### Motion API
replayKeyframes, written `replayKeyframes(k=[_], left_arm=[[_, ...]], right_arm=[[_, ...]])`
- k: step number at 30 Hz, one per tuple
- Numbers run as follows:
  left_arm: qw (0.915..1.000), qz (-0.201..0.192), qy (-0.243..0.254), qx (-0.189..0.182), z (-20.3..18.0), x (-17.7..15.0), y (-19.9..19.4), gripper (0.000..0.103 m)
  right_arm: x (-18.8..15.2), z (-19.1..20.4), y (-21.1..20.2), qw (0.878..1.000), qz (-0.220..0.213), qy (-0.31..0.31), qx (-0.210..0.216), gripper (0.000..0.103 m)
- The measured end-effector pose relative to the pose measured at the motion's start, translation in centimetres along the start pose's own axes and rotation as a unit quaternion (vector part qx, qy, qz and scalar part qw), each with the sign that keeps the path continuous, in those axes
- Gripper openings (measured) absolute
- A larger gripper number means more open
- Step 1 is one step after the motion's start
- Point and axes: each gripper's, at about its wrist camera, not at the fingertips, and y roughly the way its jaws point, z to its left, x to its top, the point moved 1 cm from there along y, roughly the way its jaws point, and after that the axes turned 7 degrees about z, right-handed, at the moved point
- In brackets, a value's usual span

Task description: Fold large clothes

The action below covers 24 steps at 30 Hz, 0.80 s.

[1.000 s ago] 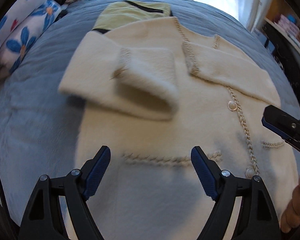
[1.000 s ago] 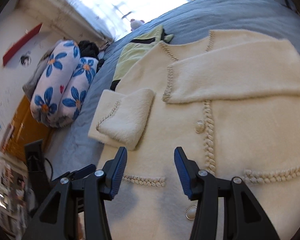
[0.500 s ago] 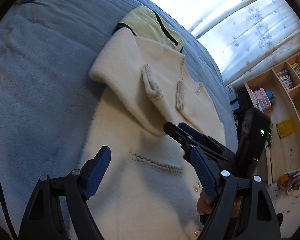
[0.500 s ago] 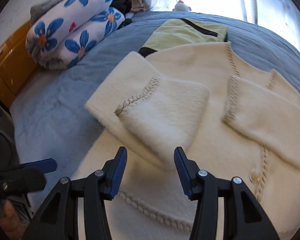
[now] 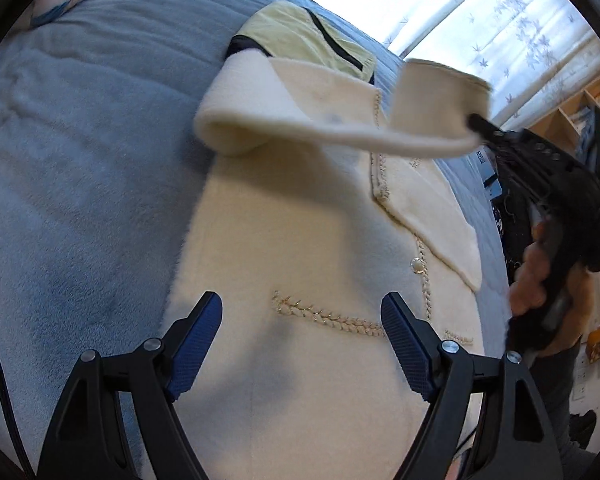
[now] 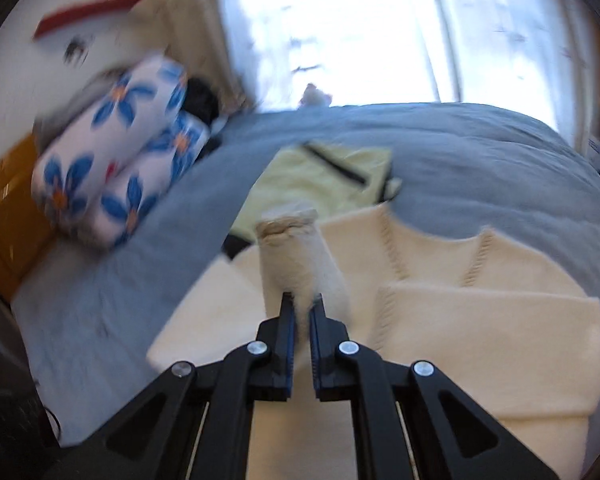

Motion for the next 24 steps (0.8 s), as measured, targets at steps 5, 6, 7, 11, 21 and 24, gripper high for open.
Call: replayKeyframes(k=[5, 6, 7, 11, 21, 24], left_arm=[[0.9995, 0.006, 0.029, 0.011, -1.2, 0.0, 1.0, 0.080], [0.9992, 0.011, 0.035, 0.015, -1.5, 0.0, 1.4, 0.080], [0.9989, 0.014, 0.040, 0.019, -1.8, 0.0, 1.6, 0.080], [0.9975, 0.021, 0.053, 0.044, -2.2, -0.1, 2.5, 0.080], [0.9820, 0.028, 0.103, 0.156, -2.1, 5.1, 5.4, 0.080], [0.9810, 0.033, 0.093, 0.167, -1.0, 8.7, 6.5, 0.080]], right_arm=[[-2.7, -10.0, 0.4, 0.992, 0.038, 0.085, -0.080, 0.011], [-4.1, -11.7, 1.5, 0.989, 0.078, 0.102, -0.080, 0.011], [-5.5, -13.2, 2.4, 0.983, 0.115, 0.119, -0.077, 0.013], [-9.9, -16.6, 2.7, 0.973, 0.156, 0.142, -0.091, 0.014], [-6.6, -20.1, 1.2, 0.977, 0.106, 0.176, -0.049, 0.049], [-4.8, -21.2, 3.0, 0.978, 0.111, 0.170, -0.037, 0.049]])
